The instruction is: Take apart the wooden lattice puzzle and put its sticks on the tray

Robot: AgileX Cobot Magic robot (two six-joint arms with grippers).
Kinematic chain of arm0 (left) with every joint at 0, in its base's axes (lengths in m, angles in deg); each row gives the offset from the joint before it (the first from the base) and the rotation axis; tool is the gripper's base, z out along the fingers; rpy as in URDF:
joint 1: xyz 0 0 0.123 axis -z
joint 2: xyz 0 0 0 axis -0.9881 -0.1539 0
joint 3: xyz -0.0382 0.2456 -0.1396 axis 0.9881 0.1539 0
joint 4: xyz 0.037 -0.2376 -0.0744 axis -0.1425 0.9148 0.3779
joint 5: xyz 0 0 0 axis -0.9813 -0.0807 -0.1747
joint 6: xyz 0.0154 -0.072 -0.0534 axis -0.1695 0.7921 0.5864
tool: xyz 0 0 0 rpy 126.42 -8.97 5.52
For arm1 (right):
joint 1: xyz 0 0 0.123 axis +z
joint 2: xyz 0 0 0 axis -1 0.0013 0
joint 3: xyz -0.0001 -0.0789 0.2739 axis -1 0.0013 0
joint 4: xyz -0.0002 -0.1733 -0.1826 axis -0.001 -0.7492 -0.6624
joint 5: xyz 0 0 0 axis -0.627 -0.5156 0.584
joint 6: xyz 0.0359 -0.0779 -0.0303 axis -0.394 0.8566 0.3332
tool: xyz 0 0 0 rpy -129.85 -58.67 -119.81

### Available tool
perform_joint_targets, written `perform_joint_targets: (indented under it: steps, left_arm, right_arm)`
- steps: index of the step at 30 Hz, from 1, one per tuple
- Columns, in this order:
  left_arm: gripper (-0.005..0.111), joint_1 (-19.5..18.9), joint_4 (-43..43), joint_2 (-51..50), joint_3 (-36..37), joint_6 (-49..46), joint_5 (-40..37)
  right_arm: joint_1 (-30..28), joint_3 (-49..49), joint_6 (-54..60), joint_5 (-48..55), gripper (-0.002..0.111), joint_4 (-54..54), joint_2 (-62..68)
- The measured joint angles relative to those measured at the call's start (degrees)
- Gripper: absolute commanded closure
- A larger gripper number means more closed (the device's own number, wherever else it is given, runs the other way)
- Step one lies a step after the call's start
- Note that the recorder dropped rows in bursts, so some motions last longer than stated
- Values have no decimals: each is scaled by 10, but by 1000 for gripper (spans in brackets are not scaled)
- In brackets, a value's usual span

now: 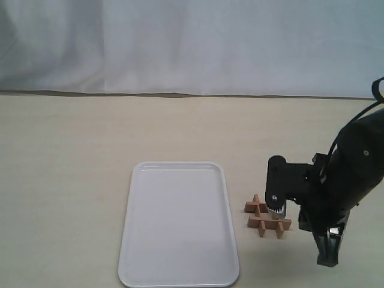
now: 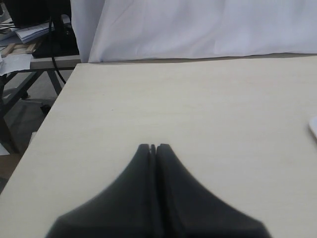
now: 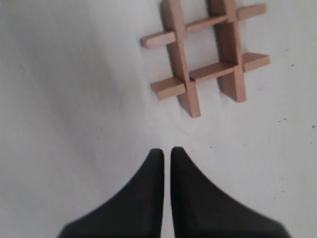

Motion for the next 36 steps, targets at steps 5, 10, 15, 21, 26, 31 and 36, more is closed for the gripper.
perform_joint_targets:
  steps: [5,10,15,21,26,31,36]
  left_arm:
    - [107,0,0,0,0,0,0]
    - [107,0,0,0,0,0,0]
    - [107,0,0,0,0,0,0]
    - [107,0,0,0,0,0,0]
    - [107,0,0,0,0,0,0]
    - [107,0,0,0,0,0,0]
    - [107,0,0,0,0,0,0]
  right_arm:
    - [0,9,14,-44,93,-10,20]
    - [0,9,17,-58,68,-14,43]
    - [0,9,17,-88,68,-14,44]
    - [0,9,26,-102,68,-14,64]
    - [0,9,30,-118,68,-14,86]
    - [0,9,31,-128,69,-14,99]
    - [0,9,33,-132,79,-27,104]
